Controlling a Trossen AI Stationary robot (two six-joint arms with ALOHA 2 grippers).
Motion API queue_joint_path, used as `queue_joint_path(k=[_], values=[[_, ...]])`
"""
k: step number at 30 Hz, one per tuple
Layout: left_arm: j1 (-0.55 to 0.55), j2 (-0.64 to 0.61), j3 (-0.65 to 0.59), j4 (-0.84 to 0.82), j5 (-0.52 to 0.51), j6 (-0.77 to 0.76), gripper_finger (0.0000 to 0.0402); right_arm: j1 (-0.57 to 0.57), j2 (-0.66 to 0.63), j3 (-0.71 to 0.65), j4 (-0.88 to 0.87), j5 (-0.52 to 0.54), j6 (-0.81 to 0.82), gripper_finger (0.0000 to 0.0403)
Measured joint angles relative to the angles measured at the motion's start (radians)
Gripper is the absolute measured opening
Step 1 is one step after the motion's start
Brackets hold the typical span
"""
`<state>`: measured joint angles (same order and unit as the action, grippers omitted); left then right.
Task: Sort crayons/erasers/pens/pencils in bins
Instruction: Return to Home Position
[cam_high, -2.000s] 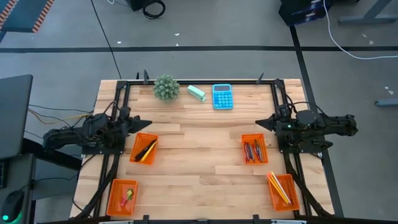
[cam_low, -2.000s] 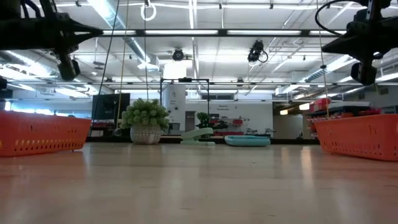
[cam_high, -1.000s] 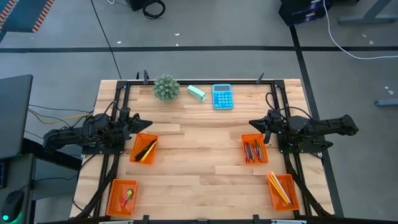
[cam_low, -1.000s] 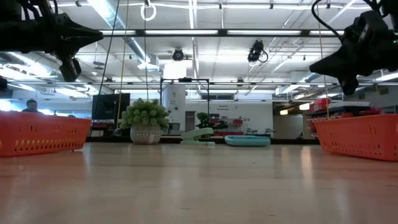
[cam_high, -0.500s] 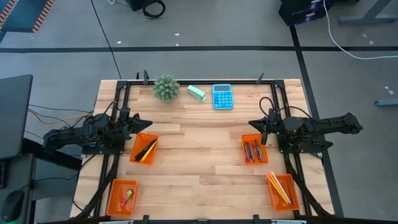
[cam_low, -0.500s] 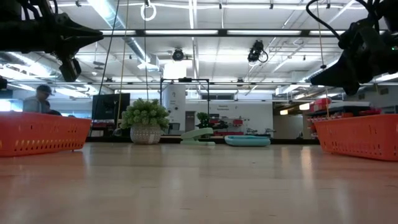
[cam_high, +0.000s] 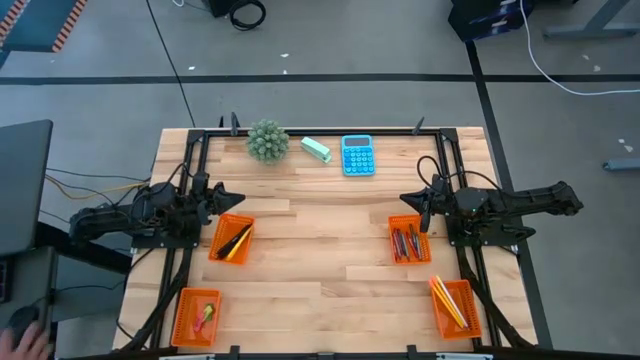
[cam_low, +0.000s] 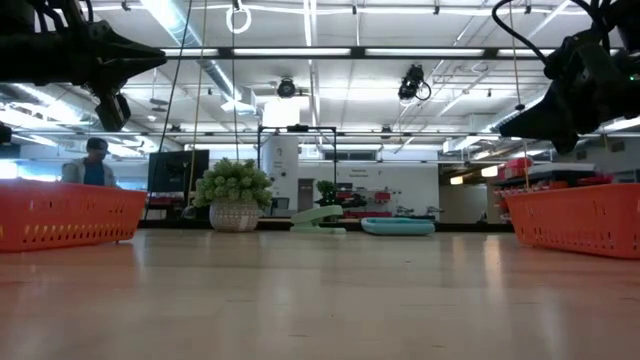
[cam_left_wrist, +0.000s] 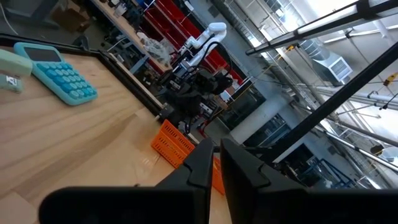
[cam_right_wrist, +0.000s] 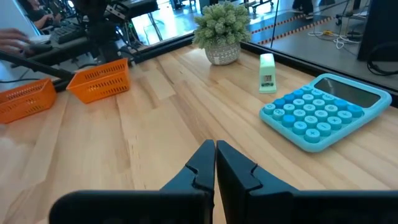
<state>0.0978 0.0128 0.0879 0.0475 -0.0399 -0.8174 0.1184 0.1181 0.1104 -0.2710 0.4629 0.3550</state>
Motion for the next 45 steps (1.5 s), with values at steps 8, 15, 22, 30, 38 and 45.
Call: queue_joint_path(k=[8,15,22,30,38,45], values=[[0.0,0.0,0.0,0.0,0.0,-0.001,0.0032,0.0,0.0,0.0,0.0,0.0,0.0,0.0021],[0.0,0.0,0.0,0.0,0.0,-0.001,0.0029,0.0,0.0,0.0,0.0,0.0,0.0,0.0021],[0.0,0.0,0.0,0.0,0.0,-0.001,0.004,0.0,0.0,0.0,0.0,0.0,0.0,0.0021],[0.0,0.0,0.0,0.0,0.0,-0.001,0.0034,0.0,0.0,0.0,0.0,0.0,0.0,0.0021],[0.0,0.0,0.0,0.0,0.0,-0.001,0.0029,0.0,0.0,0.0,0.0,0.0,0.0,0.0021],[0.0,0.0,0.0,0.0,0.0,-0.001,0.0039,0.0,0.0,0.0,0.0,0.0,0.0,0.0021]])
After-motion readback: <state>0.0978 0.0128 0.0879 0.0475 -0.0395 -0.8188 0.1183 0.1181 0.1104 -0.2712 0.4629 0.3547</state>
